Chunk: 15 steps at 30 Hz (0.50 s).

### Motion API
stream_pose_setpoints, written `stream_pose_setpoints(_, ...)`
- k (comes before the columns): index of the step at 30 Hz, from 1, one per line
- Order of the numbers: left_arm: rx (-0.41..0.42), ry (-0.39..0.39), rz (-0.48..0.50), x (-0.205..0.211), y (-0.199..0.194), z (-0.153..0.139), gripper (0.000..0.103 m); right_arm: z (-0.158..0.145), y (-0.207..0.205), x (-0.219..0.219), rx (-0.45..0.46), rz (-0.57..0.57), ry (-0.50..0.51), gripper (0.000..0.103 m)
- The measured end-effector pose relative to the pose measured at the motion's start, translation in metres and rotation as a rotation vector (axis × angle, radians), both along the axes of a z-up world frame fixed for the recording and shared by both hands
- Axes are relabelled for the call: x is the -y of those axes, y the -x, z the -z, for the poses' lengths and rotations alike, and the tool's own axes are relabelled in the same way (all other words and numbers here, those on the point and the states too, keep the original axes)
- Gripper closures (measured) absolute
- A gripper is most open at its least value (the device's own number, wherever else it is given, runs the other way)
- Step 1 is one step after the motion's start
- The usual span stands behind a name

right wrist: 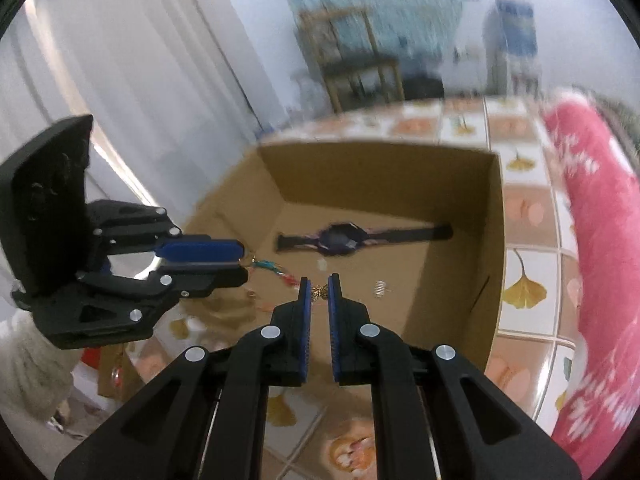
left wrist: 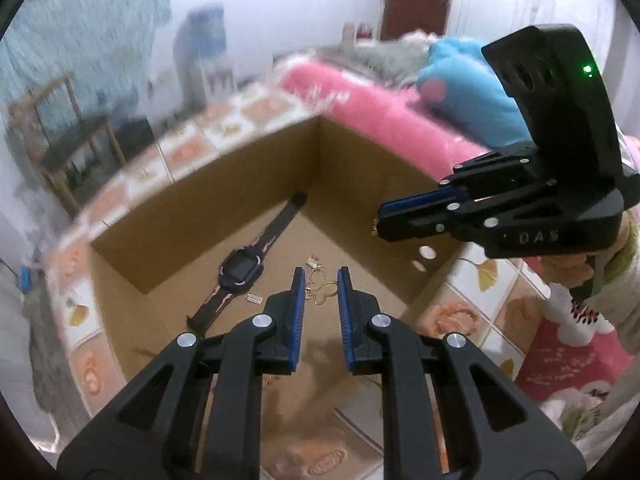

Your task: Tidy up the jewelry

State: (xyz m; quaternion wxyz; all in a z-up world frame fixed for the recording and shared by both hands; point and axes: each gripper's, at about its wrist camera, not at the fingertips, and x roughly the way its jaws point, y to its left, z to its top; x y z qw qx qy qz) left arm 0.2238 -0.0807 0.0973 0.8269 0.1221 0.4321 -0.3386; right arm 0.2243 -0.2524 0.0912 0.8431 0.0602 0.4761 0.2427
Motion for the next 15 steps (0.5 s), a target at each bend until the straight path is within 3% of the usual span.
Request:
stream_pose_setpoints(3, -0.103, -0.042, -0.025, 0.008, -0.034, 0.018, 0.088, 0.022, -0.031, 0.004, -0.103, 0.021, 0.028, 0.094)
stream_pose_setpoints(6, -0.143, -0.081, -0.038, 0.016, -0.053, 0.030, 0.088, 0.033, -0.046, 0.006, -0.137, 0.046, 0.066, 0.094)
stream_pose_setpoints(15, -0.139, -0.075, -0.064, 0.019, -0.075, 0.037, 0.083, 0.024, -0.052, 0.015, -0.073, 0.077, 0.075, 0.093)
